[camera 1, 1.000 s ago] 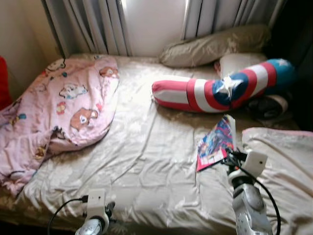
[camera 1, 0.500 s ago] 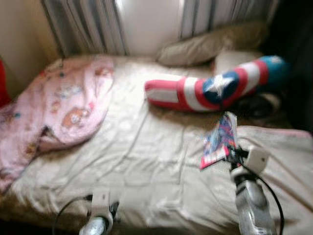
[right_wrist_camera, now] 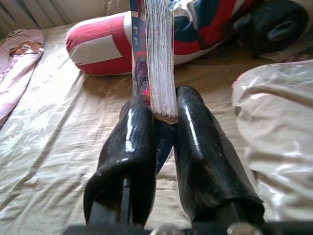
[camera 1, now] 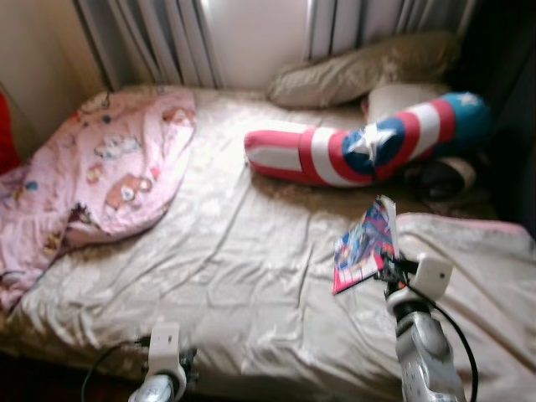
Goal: Clean up the room
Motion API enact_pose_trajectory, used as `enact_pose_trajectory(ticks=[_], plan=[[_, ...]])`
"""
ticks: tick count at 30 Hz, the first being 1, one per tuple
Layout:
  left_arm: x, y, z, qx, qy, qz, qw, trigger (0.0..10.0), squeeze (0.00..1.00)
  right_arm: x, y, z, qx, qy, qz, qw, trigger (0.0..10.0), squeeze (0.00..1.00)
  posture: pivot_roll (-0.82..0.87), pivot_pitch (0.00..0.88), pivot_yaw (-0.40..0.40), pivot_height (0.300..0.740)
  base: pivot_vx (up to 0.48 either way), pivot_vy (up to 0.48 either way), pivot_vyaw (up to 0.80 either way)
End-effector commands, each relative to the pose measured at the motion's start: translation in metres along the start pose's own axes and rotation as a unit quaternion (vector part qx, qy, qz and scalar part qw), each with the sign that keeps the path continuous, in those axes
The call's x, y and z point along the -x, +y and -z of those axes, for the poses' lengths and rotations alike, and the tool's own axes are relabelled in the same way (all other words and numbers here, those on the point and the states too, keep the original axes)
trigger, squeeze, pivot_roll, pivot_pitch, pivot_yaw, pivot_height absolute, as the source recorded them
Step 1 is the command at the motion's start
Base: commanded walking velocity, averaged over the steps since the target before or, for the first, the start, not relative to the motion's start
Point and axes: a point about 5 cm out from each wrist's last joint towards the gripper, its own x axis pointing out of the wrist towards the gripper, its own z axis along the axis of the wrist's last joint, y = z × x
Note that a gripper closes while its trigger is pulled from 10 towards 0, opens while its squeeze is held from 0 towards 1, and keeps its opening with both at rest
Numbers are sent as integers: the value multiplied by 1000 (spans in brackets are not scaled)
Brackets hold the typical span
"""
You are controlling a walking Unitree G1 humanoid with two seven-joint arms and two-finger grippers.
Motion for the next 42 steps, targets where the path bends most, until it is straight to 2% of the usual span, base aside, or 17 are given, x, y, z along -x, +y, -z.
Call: enact_pose_trajectory(ticks=[1, 5, 19, 25, 26, 28, 33, 42], plan=[[1, 6, 2, 0, 6, -8, 1000, 10000, 0, -2, 6, -5, -1, -11, -12, 1000, 10000, 0, 19, 40, 1, 740, 0, 0, 0], [1, 5, 1, -13, 3, -2, 1000, 10000, 0, -2, 6, -4, 0, -9, -11, 1000, 10000, 0, 19, 42, 2, 740, 0, 0, 0], [0, 2, 0, -13, -2, 7, 1000, 10000, 0, -1, 6, -2, -7, -6, -4, 1000, 10000, 0, 19, 47, 4, 740, 0, 0, 0], [1, 2, 0, -15, -1, 8, 1000, 10000, 0, 2, 7, 5, -21, 14, -13, 1000, 10000, 0, 19, 49, 4, 740, 0, 0, 0], [1, 2, 1, -14, -1, 8, 1000, 10000, 0, 3, 9, 11, -20, 38, -30, 999, 10000, 0, 17, 49, 3, 740, 0, 0, 0], [1, 2, 1, -13, 0, 9, 1000, 10000, 0, 4, 9, 14, -8, 46, -36, 998, 10000, 0, 18, 49, 3, 740, 0, 0, 0], [1, 1, 2, -9, -1, 11, 1000, 10000, 0, 4, 8, 15, -8, 47, -32, 998, 10000, 0, 18, 50, 2, 740, 0, 0, 0], [1, -1, 2, -9, -2, 14, 1000, 10000, 0, 4, 12, 15, -16, 48, -45, 998, 10000, 0, 15, 43, 1, 740, 275, 0, 0]])
